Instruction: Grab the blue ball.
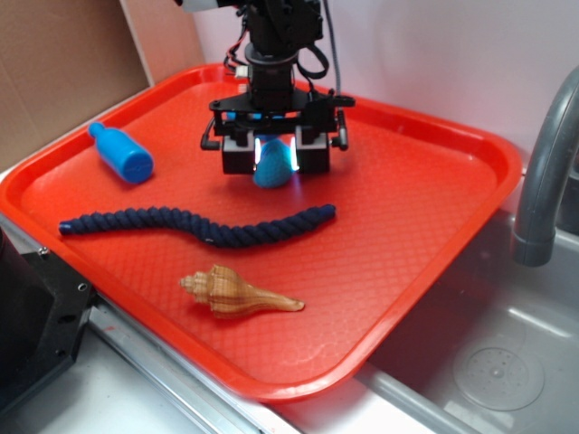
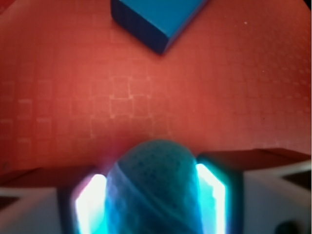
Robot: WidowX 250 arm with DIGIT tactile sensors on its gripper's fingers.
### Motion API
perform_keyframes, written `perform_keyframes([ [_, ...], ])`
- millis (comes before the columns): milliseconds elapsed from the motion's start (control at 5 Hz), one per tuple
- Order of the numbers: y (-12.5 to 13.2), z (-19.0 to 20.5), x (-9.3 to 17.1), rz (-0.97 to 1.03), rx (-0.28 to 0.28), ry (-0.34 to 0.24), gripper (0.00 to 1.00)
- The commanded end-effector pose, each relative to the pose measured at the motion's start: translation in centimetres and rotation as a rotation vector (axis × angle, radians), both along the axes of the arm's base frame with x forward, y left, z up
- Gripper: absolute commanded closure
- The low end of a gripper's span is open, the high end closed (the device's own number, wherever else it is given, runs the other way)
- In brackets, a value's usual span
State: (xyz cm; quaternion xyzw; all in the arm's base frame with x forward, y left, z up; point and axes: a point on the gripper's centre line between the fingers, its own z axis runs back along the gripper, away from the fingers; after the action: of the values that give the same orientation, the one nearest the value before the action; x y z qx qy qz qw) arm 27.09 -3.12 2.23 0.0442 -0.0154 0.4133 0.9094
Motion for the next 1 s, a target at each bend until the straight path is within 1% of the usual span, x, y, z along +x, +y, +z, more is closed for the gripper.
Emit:
perform_keyframes([
  [0, 0.0, 3.8, 1.6, -0.129, -0.045, 0.013, 1.0],
  [200, -0.9, 6.5, 1.0, -0.255, -0.052, 0.011, 1.0],
  [400, -1.3, 11.4, -0.6, -0.404, -0.071, -0.027, 1.0],
  [600, -0.2, 15.1, -2.2, -0.453, -0.097, -0.084, 1.0],
  [800, 1.6, 17.4, -3.6, -0.471, -0.119, -0.116, 1.0],
])
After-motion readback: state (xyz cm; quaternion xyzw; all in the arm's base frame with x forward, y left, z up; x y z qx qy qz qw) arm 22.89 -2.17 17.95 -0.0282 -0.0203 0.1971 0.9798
